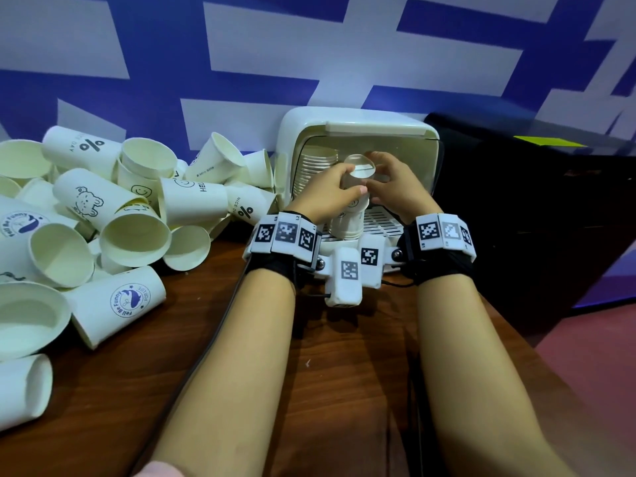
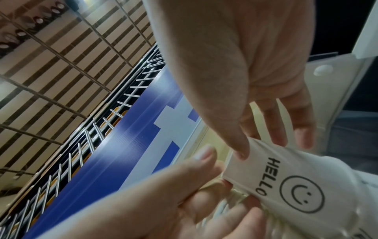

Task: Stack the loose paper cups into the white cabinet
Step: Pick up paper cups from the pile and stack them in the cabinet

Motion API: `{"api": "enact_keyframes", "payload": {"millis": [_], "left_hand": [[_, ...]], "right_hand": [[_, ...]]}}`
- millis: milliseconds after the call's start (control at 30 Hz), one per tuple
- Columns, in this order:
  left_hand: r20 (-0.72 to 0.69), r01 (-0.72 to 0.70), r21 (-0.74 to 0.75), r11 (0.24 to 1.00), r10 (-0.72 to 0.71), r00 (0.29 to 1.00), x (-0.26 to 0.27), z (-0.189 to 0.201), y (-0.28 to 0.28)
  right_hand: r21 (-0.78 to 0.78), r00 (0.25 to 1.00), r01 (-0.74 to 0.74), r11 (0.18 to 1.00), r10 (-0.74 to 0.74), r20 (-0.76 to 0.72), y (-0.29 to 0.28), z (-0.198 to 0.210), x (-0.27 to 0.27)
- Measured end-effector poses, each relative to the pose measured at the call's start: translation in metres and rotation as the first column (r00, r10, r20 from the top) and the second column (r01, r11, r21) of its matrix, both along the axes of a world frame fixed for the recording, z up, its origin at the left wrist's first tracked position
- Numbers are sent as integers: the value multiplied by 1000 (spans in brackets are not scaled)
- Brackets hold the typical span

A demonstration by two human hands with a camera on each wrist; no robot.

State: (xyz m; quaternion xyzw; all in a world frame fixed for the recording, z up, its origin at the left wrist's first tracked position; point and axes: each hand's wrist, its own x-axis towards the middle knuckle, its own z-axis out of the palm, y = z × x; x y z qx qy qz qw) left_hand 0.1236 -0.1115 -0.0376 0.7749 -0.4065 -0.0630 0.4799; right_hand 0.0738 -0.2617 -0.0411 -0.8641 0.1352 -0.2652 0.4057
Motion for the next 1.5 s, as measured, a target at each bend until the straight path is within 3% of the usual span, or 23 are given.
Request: {"api": "enact_keyframes", "payload": {"millis": [300, 767, 967, 1100, 1233, 1500], "left_hand": [[-18, 34, 43, 999, -33, 999, 0, -6, -4], [20, 6, 74, 997, -7, 1000, 0, -8, -3], [196, -62, 124, 990, 37, 980, -2, -4, -2], [254, -74, 165, 984, 30, 967, -3, -1, -3], [194, -52, 181, 982, 17, 981, -6, -2, -2], [104, 6, 259, 966, -34, 994, -13, 0, -1]], "right_hand": [[-105, 985, 16, 994, -34, -172, 0, -2, 4], [-168, 960, -16, 986, -32, -278, 6, 7, -2], [-224, 971, -28, 974, -27, -236, 9, 9, -6], [-246, 957, -11, 969, -61, -284, 10, 10, -7], [-202, 911, -65, 977, -24, -411, 13, 3, -6], [-213, 881, -76, 974, -35, -472, 15, 3, -7]]}}
